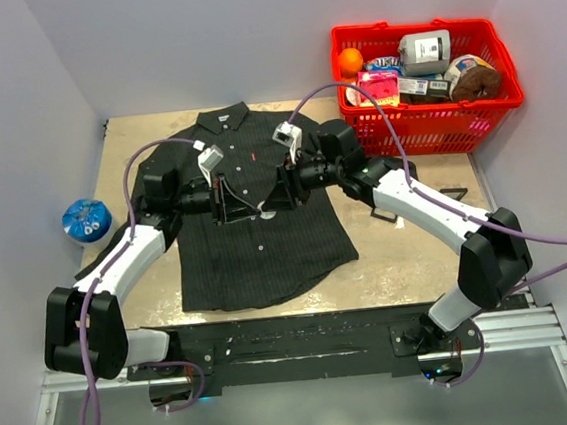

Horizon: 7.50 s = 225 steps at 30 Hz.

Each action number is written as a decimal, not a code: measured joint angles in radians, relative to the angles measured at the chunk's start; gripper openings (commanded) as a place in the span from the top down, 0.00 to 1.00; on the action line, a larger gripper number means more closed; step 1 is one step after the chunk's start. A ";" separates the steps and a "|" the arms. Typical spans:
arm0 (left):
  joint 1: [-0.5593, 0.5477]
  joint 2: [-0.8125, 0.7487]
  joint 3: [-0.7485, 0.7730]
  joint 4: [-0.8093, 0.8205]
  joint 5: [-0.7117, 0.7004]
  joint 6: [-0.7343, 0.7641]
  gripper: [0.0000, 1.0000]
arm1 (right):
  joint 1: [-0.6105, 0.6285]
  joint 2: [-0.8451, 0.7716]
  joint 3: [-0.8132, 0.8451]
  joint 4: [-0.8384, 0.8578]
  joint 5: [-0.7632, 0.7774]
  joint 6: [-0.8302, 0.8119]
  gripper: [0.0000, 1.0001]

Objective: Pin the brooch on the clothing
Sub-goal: Pass from the left arm to the right, then pass from the right arm to the left, then pass from the left arm to the right

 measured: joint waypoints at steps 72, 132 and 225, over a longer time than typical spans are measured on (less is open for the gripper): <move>-0.085 -0.299 -0.528 1.050 -0.689 -0.511 0.18 | 0.061 -0.150 -0.253 0.829 0.314 0.504 1.00; -0.156 -0.272 -0.392 1.040 -0.716 -0.631 0.37 | 0.126 -0.224 -0.293 0.875 0.410 0.481 1.00; -0.065 -0.171 -0.068 0.154 -0.079 -0.005 1.00 | 0.049 -0.100 -0.035 0.080 0.025 0.017 0.69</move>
